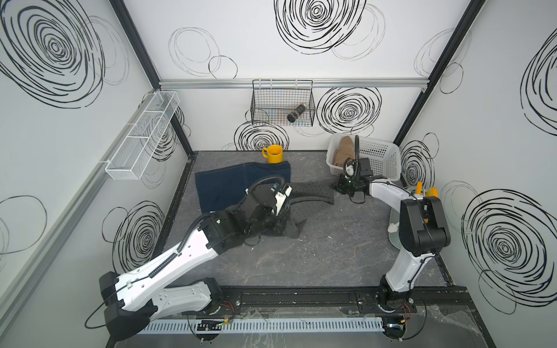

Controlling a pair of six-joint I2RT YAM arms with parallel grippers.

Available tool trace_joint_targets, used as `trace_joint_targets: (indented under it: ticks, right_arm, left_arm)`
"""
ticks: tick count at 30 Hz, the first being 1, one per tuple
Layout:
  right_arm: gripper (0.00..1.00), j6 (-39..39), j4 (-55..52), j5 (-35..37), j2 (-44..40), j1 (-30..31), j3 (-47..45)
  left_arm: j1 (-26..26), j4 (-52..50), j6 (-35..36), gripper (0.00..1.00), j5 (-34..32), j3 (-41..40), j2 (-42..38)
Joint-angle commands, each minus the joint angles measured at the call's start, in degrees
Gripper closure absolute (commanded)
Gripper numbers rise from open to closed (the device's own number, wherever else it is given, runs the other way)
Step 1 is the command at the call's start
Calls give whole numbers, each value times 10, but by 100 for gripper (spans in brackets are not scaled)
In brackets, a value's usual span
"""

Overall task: Roll up the skirts
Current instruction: Flatten out the skirt at the center of the board.

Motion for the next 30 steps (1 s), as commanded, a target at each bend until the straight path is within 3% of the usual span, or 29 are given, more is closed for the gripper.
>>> trace_joint_targets:
  ticks: [1, 4, 8, 12, 14, 17, 20, 22, 24, 26, 28, 30]
  right_arm:
    - [100, 32, 39, -4, -59, -28, 55]
    - [100, 44, 25, 4, -50, -32, 141]
    - [100, 61, -16, -11, -10, -39, 287]
    - [100, 81, -12, -8, -6, -49, 358]
    - [100, 85, -15, -4, -3, -51, 383]
    - [100, 81, -19, -4, 2, -52, 400]
    - [100, 72, 1, -15, -10, -50, 368]
    - [100, 60, 49, -19, -44, -47, 294]
    - [100, 55, 103, -12, -106, -46, 164]
    - [100, 71, 154, -3, -178, -42, 23]
    - [100, 72, 179, 52, -251, -31, -111]
    - [100, 93, 152, 78, -315, -29, -203]
  left_arm:
    - [60, 79, 40, 100, -44, 90, 47]
    - [116, 95, 60, 100, -34, 215, 118]
    - [152, 129, 130, 100, -35, 364, 198]
    - [198, 103, 161, 99, 23, 546, 293]
    - [227, 100, 150, 97, 75, 581, 318]
    - [253, 140, 137, 97, 130, 537, 321]
    - [261, 146, 161, 90, 145, 484, 326]
    - [263, 183, 168, 90, 140, 388, 295]
    - [246, 228, 175, 90, 111, 257, 237]
    - [194, 266, 196, 90, 66, 124, 178]
    - [89, 282, 235, 89, -24, 14, 127]
    - [-2, 264, 227, 91, -87, -57, 101]
